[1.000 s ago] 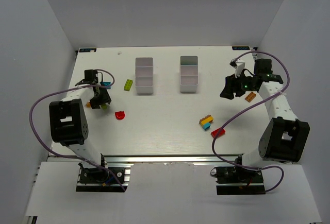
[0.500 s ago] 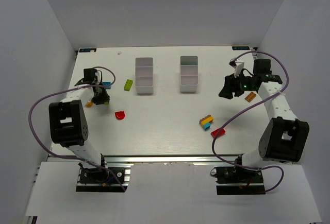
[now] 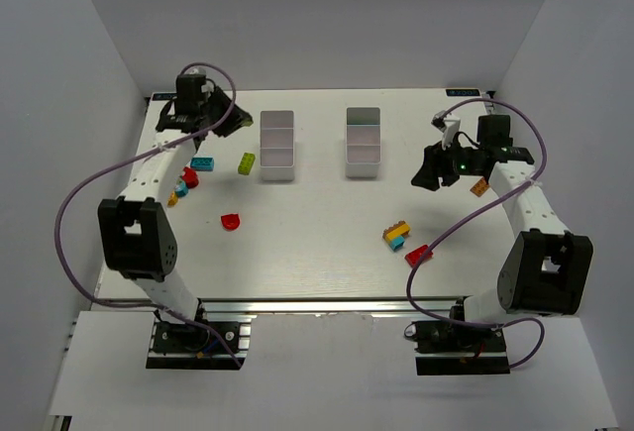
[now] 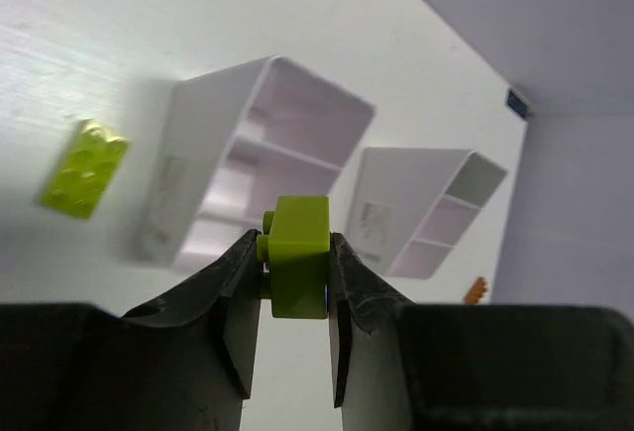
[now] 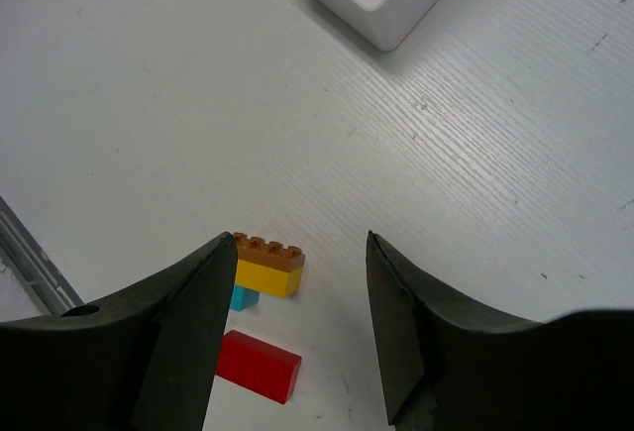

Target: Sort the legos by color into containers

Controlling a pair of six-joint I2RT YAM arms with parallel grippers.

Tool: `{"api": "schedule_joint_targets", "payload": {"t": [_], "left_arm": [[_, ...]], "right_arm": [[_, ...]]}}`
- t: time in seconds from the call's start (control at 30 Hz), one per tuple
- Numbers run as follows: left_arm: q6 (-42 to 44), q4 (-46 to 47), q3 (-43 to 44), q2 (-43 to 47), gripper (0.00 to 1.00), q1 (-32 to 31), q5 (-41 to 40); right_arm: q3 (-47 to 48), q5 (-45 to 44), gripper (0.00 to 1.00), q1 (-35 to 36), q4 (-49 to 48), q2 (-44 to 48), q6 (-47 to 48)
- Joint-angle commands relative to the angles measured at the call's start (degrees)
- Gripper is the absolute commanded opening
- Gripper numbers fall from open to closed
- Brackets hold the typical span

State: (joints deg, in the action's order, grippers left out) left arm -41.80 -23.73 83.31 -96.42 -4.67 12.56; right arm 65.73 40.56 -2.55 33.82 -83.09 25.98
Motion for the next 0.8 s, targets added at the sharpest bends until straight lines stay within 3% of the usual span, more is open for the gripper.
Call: {"api": "schedule_joint_targets", "payload": {"t": [0.0, 0.37, 0.57, 0.77], "left_arm": [[-8.20, -1.23, 7.19, -5.17, 0.01, -3.14, -0.25], [-8.74, -4.92, 19.52, -15.72, 0.05, -9.48, -8.59], [-8.21, -5.01, 22.16, -18.45, 0.11, -10.45, -11.68], [-7.33, -6.16, 22.78, -20.03, 0.29, -10.89, -15.36]], "right_arm": [[-0.96, 2.77, 0.60, 0.00, -3.41, 1.97, -2.68], [-4.47, 4.00, 0.61, 0.00, -6.49, 4.43, -4.62], [-4.74, 4.09, 0.61, 0.00, -6.84, 4.43, -4.53], [-4.56, 4.18, 0.61, 0.00, -6.75, 4.34, -4.53]]}}
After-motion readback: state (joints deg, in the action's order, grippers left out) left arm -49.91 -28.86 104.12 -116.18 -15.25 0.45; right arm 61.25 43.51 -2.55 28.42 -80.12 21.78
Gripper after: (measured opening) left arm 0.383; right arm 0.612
